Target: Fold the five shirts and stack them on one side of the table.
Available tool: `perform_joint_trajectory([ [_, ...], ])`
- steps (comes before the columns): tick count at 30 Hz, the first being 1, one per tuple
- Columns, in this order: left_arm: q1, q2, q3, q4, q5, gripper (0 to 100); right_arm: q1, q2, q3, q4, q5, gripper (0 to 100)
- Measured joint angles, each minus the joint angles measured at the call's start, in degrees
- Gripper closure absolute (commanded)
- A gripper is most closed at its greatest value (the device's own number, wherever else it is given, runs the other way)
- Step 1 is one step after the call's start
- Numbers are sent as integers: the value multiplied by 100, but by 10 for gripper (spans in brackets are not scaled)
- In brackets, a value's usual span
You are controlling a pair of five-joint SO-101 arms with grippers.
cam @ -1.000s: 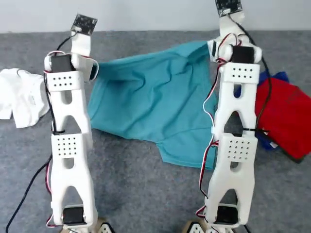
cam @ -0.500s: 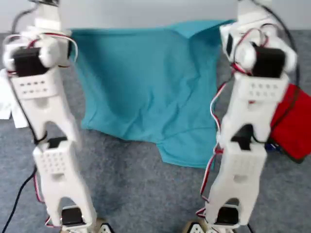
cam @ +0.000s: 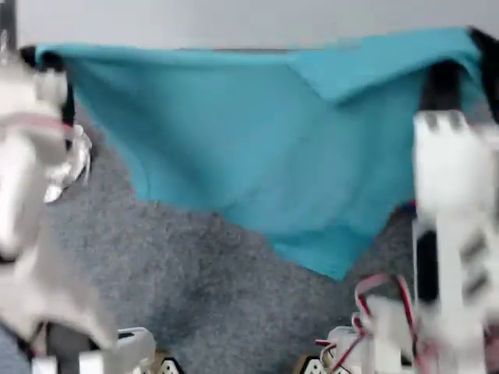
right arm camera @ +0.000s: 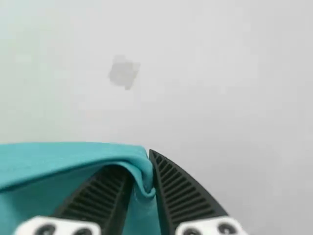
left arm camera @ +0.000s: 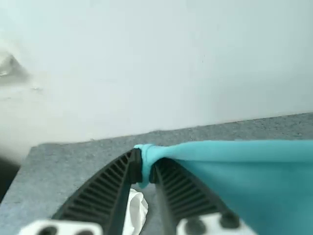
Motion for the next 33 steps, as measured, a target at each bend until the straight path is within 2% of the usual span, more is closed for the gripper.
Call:
perform_joint_trajectory([
  [5, 0, -1433, 1257, 0, -229, 987, 378, -993, 949, 0, -9, 991],
  [12, 0, -1881, 1565, 35, -264, 987, 431, -1899, 2110, -105, -9, 991],
  [22, 0, -1240, 1582, 35, -264, 987, 431, -1934, 4062, -958, -9, 991],
  [33, 9, 26, 1582, -404, -281, 987, 431, -1820, 7191, -3367, -9, 991],
])
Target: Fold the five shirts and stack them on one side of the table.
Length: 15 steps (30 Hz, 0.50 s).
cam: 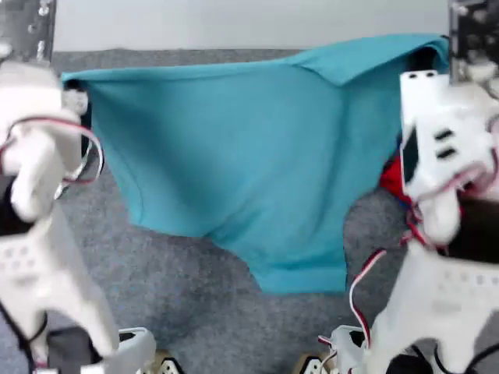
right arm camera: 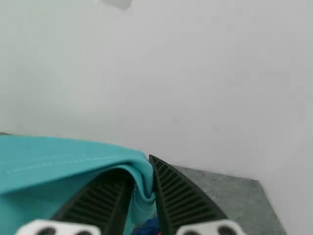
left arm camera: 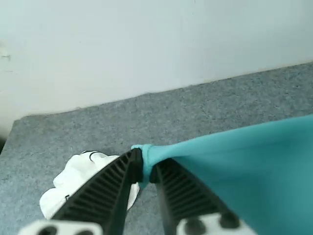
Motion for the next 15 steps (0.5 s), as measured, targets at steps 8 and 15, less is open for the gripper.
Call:
perform_joint_trajectory([
  [8, 9, 1477, 9, -686, 0, 987, -9, 440, 1987, -1969, 0, 991],
  [15, 18, 2558, 9, -1134, 0, 987, -18, 2101, 2013, -2927, 0, 991],
])
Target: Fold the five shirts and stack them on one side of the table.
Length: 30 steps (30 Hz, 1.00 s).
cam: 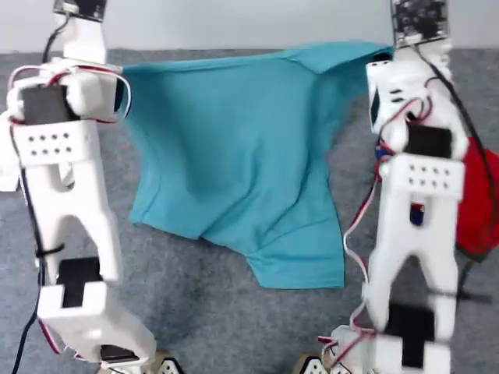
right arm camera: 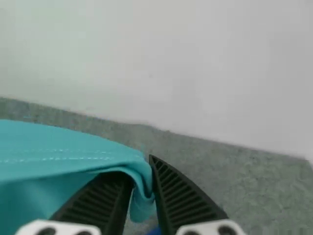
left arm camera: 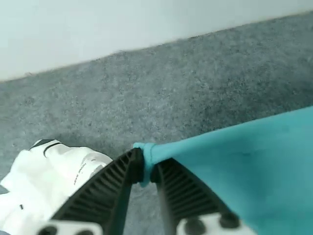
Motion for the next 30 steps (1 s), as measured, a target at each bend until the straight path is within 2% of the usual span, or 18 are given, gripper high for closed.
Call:
perform_joint_trajectory([
  [7, -141, 167, -264, -132, 0, 987, -9, 2031, -1530, -105, -492, 991],
  [11, -536, 167, -730, -70, 9, 987, 9, 2892, -2743, 554, -589, 991],
  [19, -536, 176, -1310, 413, -18, 987, -185, 3112, -4352, 2136, -589, 991],
  [24, -79, 193, -633, 431, -18, 983, -237, 3112, -4756, 3042, -554, 991],
  [30, 703, 870, 396, 97, 70, 897, -211, 3112, -5029, 4589, -343, 991],
])
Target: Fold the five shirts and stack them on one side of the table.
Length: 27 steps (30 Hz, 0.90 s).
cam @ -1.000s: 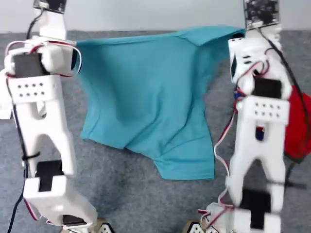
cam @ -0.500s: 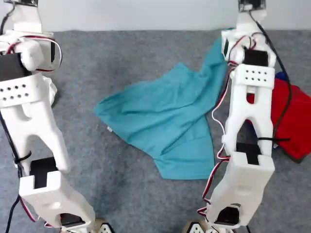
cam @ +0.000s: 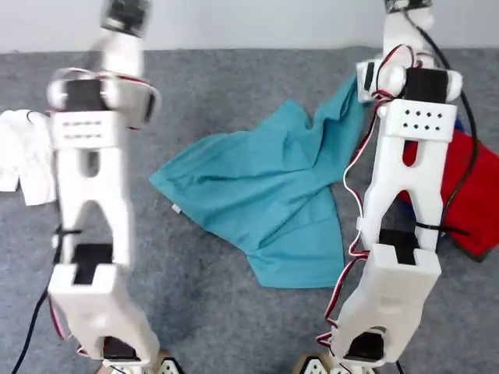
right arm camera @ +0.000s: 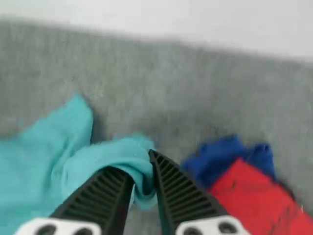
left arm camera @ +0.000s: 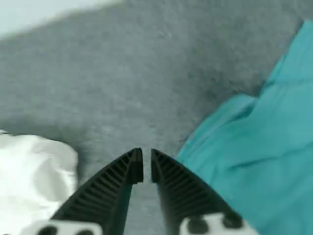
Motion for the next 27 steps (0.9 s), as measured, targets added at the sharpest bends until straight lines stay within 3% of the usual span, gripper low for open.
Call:
perform_joint_trajectory([
  [7, 677, 1837, -1152, 185, 141, 887, 35, 0, -18, 1653, 220, 991],
  [14, 1037, 3930, -3411, 1055, 158, 888, 211, -26, 695, 1714, 229, 991],
  [18, 712, 4791, -4132, 1415, 158, 891, 246, -484, 905, 1714, 237, 991],
  [23, -88, 4888, -4053, 1433, 185, 891, 255, -932, 1310, 1714, 378, 991],
  [27, -343, 4879, -3727, 1424, 185, 892, 281, -967, 1433, 1662, 466, 991],
])
